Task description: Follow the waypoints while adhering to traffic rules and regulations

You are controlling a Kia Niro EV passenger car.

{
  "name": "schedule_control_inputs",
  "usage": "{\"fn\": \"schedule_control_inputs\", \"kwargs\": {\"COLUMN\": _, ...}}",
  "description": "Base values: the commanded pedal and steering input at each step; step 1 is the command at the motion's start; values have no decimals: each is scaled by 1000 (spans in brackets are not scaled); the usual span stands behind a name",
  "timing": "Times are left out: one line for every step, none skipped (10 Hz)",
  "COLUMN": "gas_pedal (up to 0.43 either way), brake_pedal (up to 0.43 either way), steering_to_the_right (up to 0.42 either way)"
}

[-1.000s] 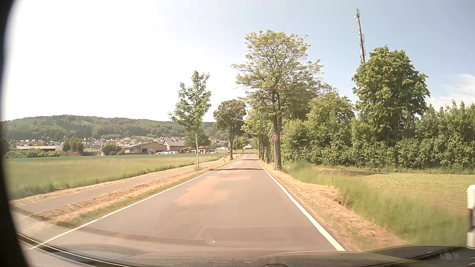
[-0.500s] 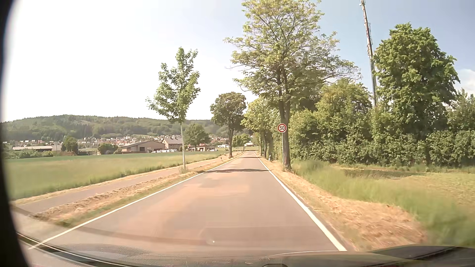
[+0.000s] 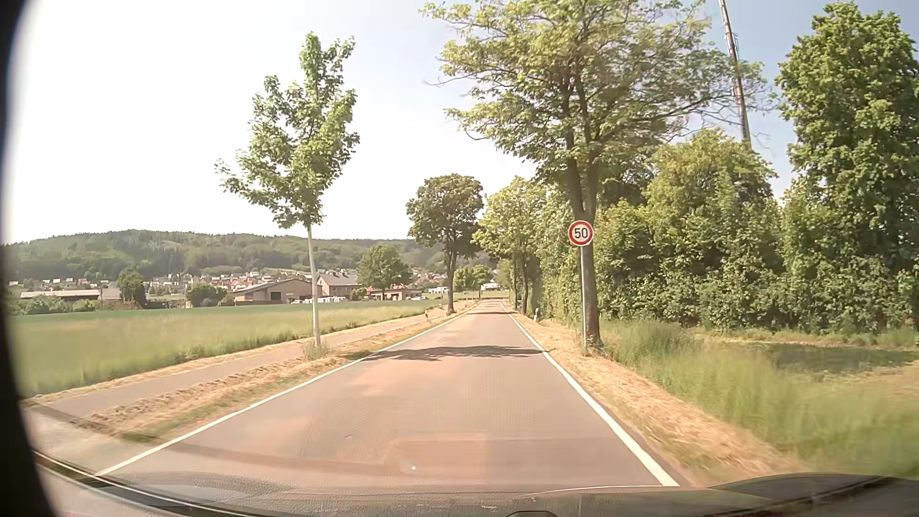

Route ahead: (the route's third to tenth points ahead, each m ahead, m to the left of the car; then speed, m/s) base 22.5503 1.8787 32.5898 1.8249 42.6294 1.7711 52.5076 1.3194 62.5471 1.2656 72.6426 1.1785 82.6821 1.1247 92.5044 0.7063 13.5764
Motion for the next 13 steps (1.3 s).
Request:
{"fn": "schedule_control_inputs", "kwargs": {"gas_pedal": 169, "brake_pedal": 0, "steering_to_the_right": -7}}
{"fn": "schedule_control_inputs", "kwargs": {"gas_pedal": 169, "brake_pedal": 0, "steering_to_the_right": -4}}
{"fn": "schedule_control_inputs", "kwargs": {"gas_pedal": 169, "brake_pedal": 0, "steering_to_the_right": -3}}
{"fn": "schedule_control_inputs", "kwargs": {"gas_pedal": 177, "brake_pedal": 0, "steering_to_the_right": -3}}
{"fn": "schedule_control_inputs", "kwargs": {"gas_pedal": 177, "brake_pedal": 0, "steering_to_the_right": -3}}
{"fn": "schedule_control_inputs", "kwargs": {"gas_pedal": 177, "brake_pedal": 0, "steering_to_the_right": -2}}
{"fn": "schedule_control_inputs", "kwargs": {"gas_pedal": 177, "brake_pedal": 0, "steering_to_the_right": -1}}
{"fn": "schedule_control_inputs", "kwargs": {"gas_pedal": 177, "brake_pedal": 0, "steering_to_the_right": 0}}
{"fn": "schedule_control_inputs", "kwargs": {"gas_pedal": 177, "brake_pedal": 0, "steering_to_the_right": 0}}
{"fn": "schedule_control_inputs", "kwargs": {"gas_pedal": 177, "brake_pedal": 0, "steering_to_the_right": 0}}
{"fn": "schedule_control_inputs", "kwargs": {"gas_pedal": 177, "brake_pedal": 0, "steering_to_the_right": 0}}
{"fn": "schedule_control_inputs", "kwargs": {"gas_pedal": 177, "brake_pedal": 0, "steering_to_the_right": 0}}
{"fn": "schedule_control_inputs", "kwargs": {"gas_pedal": 177, "brake_pedal": 0, "steering_to_the_right": 2}}
